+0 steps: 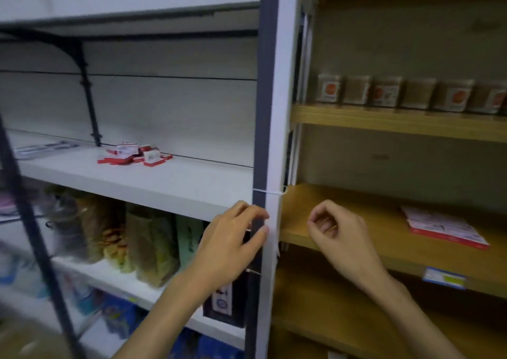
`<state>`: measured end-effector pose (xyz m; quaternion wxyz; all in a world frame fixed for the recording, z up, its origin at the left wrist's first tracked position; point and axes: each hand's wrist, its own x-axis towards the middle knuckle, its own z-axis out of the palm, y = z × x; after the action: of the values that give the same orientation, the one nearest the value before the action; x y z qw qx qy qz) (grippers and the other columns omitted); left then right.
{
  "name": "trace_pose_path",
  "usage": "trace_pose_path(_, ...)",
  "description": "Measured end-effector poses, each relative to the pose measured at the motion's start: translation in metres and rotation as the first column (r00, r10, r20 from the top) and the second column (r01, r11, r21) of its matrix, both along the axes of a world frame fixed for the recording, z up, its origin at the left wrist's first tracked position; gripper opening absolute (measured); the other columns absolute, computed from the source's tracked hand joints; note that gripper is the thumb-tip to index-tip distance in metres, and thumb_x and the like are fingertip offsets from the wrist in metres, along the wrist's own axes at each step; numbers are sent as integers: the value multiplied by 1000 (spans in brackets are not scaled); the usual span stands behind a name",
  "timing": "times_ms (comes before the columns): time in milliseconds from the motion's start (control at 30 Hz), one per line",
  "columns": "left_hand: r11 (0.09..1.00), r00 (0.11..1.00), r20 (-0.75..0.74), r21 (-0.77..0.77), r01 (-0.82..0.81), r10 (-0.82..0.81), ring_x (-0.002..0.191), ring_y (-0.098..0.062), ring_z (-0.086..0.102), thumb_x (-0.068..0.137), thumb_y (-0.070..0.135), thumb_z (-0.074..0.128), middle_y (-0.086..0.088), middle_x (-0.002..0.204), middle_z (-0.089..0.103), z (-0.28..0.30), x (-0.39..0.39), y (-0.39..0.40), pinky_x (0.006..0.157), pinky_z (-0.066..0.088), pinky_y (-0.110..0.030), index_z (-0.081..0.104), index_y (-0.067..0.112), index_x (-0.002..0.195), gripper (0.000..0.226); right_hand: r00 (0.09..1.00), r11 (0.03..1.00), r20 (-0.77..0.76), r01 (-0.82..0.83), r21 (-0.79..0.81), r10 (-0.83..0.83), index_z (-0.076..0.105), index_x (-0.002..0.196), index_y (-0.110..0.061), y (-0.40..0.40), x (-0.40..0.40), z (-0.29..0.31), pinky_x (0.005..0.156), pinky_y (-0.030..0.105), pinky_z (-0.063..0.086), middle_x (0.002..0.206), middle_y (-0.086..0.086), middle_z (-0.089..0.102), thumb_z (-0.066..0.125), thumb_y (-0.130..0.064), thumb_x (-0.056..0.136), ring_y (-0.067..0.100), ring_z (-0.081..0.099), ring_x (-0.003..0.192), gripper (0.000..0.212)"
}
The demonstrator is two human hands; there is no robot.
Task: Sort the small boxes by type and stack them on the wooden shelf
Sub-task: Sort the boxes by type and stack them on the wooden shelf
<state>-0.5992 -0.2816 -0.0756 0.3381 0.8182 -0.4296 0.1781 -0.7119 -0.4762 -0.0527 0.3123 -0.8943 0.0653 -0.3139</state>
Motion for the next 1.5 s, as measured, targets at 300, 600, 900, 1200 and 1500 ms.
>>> trace_pose_path(300,975,978,47,77,-206,203,101,-6,58,98,53,45,15,112,56,-2,111,168,85,51,-37,55,40,123,30,990,988,-14,-140,-64,139,60,85,-29,162,123,-3,65,28,52,79,-13,65,66,-21,87,7,62,70,10)
trace_pose_path(600,941,953,15,153,-302,303,103,-8,58,97,56,44,14,112,59,-1,207,274,92,52,-39,53,41,128,35,989,989,-101,-114,-90,105,59,88,-32,241,234,-4,74,32,52,85,-13,66,63,-23,87,5,60,72,10)
trace_pose_path(900,931,953,5,213,-298,304,104,-7,58,97,53,47,12,118,60,-2,316,306,95,50,-40,54,37,128,36,990,988,-130,-77,-137,59,62,99,-27,273,337,-1,70,22,44,96,-10,64,63,-25,92,7,60,81,8)
trace_pose_path(1200,945,960,-21,186,-270,279,92,-7,60,94,45,54,12,110,63,15,440,311,86,53,-35,63,33,116,26,989,990,-142,11,-140,-31,63,92,-30,289,423,6,78,33,51,90,-15,65,63,-24,88,7,61,78,8)
trace_pose_path(1500,941,942,70,54,-333,329,99,-23,59,90,34,61,-1,109,65,36,548,290,85,52,-40,65,23,110,23,956,975,-254,95,-202,-146,63,96,-31,299,467,7,79,31,52,93,-17,63,63,-28,90,5,59,80,7)
